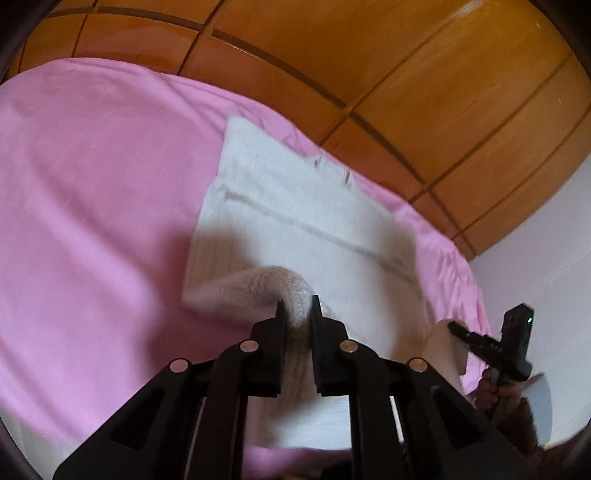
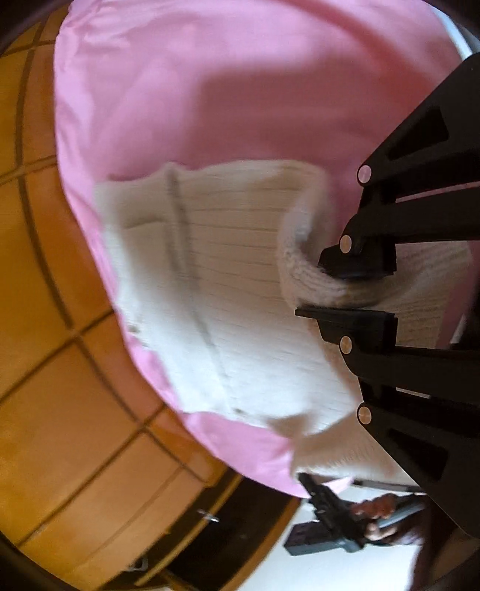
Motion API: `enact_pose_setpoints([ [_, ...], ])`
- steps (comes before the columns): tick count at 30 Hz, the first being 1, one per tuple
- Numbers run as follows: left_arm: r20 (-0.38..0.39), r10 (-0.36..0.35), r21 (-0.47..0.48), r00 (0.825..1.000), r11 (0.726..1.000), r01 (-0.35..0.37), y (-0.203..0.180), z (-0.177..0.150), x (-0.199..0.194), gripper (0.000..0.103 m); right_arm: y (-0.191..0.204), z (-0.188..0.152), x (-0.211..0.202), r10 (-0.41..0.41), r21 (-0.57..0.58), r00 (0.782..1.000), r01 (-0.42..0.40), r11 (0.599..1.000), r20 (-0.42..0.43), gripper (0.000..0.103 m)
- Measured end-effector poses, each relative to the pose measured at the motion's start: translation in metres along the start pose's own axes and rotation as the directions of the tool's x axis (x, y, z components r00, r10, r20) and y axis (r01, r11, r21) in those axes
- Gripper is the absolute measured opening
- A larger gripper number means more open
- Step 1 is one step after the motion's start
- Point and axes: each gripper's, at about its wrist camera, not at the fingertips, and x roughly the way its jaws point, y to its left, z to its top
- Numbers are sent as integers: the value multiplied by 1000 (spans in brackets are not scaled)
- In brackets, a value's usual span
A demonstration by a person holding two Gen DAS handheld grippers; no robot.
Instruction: Fold small clothes
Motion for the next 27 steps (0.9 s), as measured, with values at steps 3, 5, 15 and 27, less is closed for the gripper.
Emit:
enact_pose_setpoints([
  [3, -1, 37, -49, 999, 998, -37, 6, 31, 27, 11, -17, 21, 15, -31, 43, 1000, 31, 999, 1, 11],
  [5, 12, 88, -88, 996, 992, -86, 10, 47, 43, 16, -27, 34, 28, -38, 88, 999, 37, 995, 1, 11],
  [15, 51, 155, -110, 987, 983, -149, 46, 44, 31, 70, -56, 36, 2, -22, 176, 995, 5, 984, 97, 78],
  [27, -88, 164, -12, 982, 986, -166, 52, -7, 58, 16, -41, 5, 48, -199, -15, 980, 199, 980, -5, 26],
])
